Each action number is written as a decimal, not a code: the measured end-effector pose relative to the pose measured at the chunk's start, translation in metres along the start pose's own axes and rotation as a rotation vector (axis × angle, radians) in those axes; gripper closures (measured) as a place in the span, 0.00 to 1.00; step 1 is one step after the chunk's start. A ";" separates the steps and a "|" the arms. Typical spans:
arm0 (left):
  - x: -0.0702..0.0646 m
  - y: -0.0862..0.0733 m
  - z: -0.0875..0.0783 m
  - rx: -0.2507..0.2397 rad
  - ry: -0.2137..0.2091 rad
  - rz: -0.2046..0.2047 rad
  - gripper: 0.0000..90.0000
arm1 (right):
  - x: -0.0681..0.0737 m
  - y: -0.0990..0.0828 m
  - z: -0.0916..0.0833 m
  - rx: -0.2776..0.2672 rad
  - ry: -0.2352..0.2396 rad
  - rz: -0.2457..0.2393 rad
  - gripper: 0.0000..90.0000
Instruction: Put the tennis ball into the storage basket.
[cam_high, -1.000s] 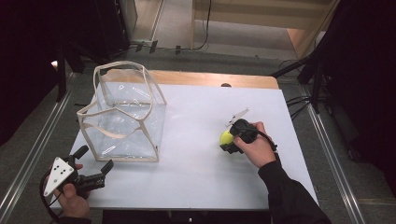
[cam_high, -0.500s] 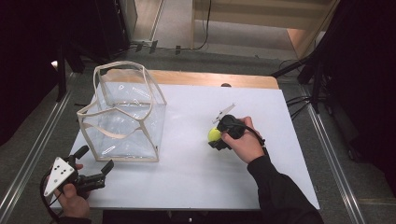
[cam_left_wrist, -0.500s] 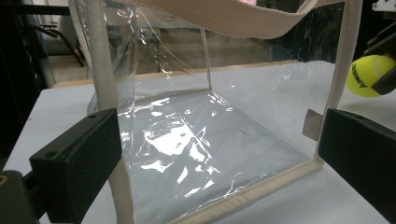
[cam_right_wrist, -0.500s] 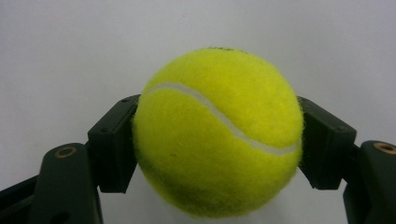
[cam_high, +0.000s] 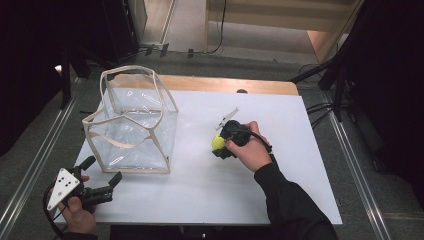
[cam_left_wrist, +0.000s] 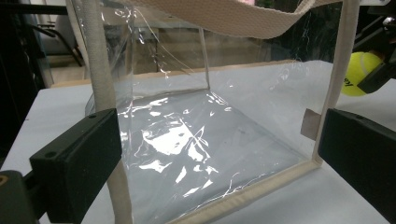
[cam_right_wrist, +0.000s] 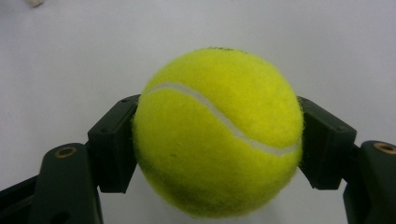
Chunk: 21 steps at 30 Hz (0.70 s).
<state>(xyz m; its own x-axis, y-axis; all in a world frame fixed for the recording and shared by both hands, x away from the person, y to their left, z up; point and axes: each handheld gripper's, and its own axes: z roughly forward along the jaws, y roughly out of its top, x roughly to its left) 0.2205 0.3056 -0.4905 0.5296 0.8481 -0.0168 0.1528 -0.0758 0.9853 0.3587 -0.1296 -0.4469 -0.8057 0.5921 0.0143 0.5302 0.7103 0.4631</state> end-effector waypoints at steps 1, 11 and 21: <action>0.000 0.000 0.000 -0.005 0.000 -0.001 0.00 | 0.001 0.002 0.001 0.002 0.002 -0.004 0.26; 0.000 0.000 0.000 -0.004 -0.005 -0.001 0.00 | 0.009 0.021 0.004 -0.014 0.029 -0.034 0.26; 0.000 0.000 0.000 -0.006 -0.006 -0.006 0.00 | 0.016 0.039 0.003 -0.017 0.046 -0.060 0.26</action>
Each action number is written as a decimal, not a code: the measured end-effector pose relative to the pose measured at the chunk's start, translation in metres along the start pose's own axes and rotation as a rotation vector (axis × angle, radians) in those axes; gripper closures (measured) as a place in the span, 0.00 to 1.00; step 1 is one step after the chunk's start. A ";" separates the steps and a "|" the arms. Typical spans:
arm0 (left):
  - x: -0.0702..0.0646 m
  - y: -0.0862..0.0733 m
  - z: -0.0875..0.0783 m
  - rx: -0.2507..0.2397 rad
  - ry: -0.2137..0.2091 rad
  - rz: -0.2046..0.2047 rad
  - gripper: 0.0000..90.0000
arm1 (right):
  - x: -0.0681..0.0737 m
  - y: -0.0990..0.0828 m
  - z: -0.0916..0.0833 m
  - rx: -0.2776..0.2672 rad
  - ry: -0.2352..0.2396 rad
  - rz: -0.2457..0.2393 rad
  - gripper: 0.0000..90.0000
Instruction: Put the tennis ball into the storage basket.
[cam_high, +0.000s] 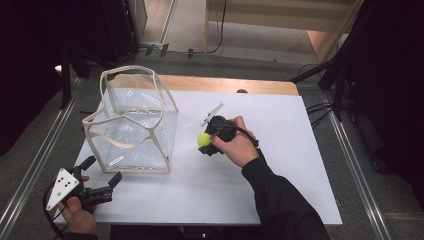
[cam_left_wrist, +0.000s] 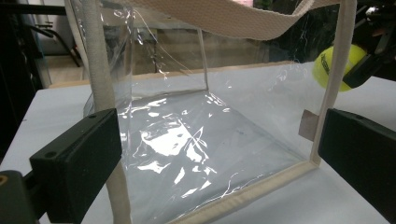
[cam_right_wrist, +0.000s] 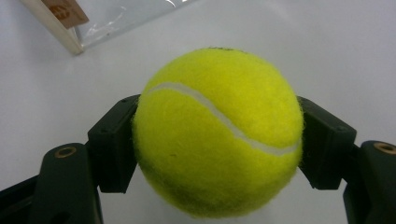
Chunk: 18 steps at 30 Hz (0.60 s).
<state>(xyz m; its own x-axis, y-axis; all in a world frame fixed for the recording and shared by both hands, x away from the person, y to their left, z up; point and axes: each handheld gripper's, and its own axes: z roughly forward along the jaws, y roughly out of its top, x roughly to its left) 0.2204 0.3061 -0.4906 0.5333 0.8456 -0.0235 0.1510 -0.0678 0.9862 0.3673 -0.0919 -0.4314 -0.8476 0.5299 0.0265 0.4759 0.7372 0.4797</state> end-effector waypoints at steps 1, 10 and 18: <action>0.000 0.000 0.000 0.000 0.000 0.000 0.00 | 0.001 0.002 0.000 -0.002 -0.006 0.008 0.26; 0.000 0.000 0.000 0.000 -0.002 0.001 0.00 | 0.008 0.022 -0.008 -0.007 0.025 -0.034 0.26; 0.001 0.000 0.000 -0.004 -0.005 -0.002 0.00 | 0.012 0.037 -0.015 -0.007 0.023 -0.059 0.26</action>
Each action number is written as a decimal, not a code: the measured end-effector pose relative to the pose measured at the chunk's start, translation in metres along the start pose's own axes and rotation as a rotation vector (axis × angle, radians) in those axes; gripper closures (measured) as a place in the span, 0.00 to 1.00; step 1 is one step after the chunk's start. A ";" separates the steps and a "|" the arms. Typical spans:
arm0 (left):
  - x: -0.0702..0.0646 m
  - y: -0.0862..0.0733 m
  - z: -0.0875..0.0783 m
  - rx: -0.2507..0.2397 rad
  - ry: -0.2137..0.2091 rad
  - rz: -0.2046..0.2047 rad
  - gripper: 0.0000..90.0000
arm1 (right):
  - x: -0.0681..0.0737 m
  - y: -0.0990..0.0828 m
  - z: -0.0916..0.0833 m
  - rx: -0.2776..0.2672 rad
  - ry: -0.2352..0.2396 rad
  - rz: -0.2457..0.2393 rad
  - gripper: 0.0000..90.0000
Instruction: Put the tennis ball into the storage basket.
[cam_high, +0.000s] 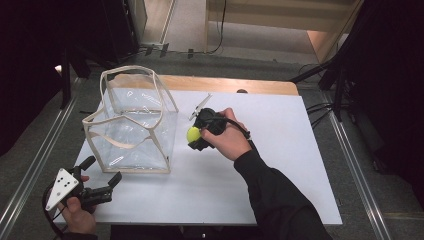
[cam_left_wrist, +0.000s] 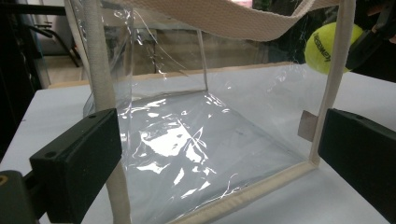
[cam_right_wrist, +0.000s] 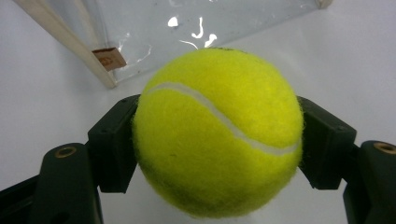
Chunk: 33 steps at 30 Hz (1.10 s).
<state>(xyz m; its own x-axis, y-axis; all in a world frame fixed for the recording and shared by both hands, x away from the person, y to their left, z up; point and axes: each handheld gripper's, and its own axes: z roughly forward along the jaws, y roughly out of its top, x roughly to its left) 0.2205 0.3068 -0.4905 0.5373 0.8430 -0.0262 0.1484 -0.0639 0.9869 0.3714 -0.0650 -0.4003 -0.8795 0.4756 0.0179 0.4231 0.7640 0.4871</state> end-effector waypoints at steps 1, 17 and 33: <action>0.000 0.000 0.000 -0.002 0.000 0.000 0.00 | 0.000 0.002 -0.001 -0.003 0.005 -0.001 0.26; 0.000 0.000 0.000 -0.006 -0.003 -0.005 0.00 | 0.003 0.024 -0.014 -0.015 0.023 -0.018 0.26; 0.000 0.000 0.000 -0.007 -0.005 -0.006 0.00 | 0.005 0.041 -0.025 -0.023 0.034 -0.036 0.26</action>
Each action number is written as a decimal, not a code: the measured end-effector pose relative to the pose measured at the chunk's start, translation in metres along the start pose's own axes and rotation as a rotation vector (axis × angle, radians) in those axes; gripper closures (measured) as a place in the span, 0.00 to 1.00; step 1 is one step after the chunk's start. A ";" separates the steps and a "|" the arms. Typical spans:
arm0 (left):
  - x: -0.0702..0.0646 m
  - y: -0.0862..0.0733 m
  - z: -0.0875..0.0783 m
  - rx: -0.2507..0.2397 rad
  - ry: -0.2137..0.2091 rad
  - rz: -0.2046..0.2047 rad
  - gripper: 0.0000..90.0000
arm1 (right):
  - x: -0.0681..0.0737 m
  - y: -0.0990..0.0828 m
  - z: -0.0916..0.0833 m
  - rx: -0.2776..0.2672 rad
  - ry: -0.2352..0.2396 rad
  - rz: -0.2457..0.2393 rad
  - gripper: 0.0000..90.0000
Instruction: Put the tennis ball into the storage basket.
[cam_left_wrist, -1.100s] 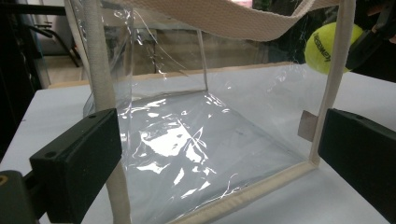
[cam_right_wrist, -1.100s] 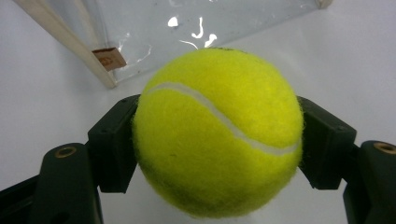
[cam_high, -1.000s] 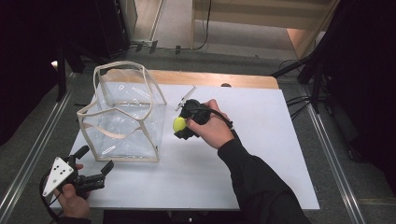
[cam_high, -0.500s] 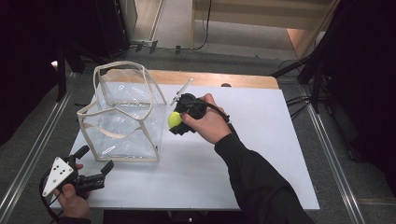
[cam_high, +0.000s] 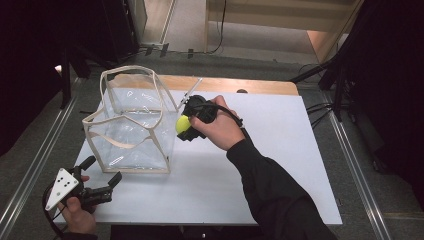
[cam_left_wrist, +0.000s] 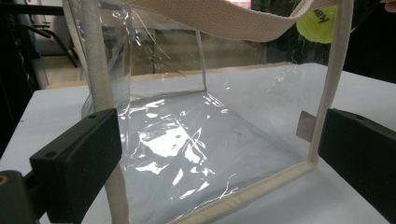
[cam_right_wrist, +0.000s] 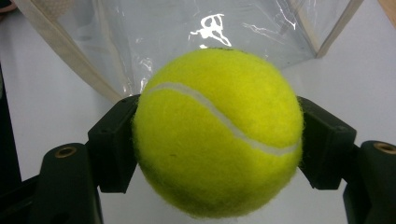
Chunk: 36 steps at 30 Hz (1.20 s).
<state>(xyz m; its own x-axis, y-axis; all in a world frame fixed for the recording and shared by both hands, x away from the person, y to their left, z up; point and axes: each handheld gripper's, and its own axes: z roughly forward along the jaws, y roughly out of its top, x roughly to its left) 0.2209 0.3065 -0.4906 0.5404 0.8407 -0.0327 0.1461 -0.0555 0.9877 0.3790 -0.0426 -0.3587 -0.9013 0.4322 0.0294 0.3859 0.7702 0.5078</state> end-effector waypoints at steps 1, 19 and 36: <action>0.000 0.000 0.000 0.000 0.000 0.000 0.00 | 0.000 0.001 -0.001 0.002 0.001 0.003 0.26; 0.000 0.000 0.000 0.004 -0.003 0.005 0.00 | -0.001 0.020 -0.027 -0.011 -0.009 -0.017 0.26; 0.000 0.000 0.001 0.003 -0.003 0.005 0.00 | -0.001 0.037 -0.042 -0.005 -0.011 -0.031 0.26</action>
<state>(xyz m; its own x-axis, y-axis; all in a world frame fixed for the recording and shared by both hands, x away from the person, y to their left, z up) 0.2213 0.3057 -0.4906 0.5432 0.8391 -0.0285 0.1461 -0.0611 0.9874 0.3860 -0.0337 -0.3040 -0.9107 0.4130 0.0041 0.3565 0.7812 0.5124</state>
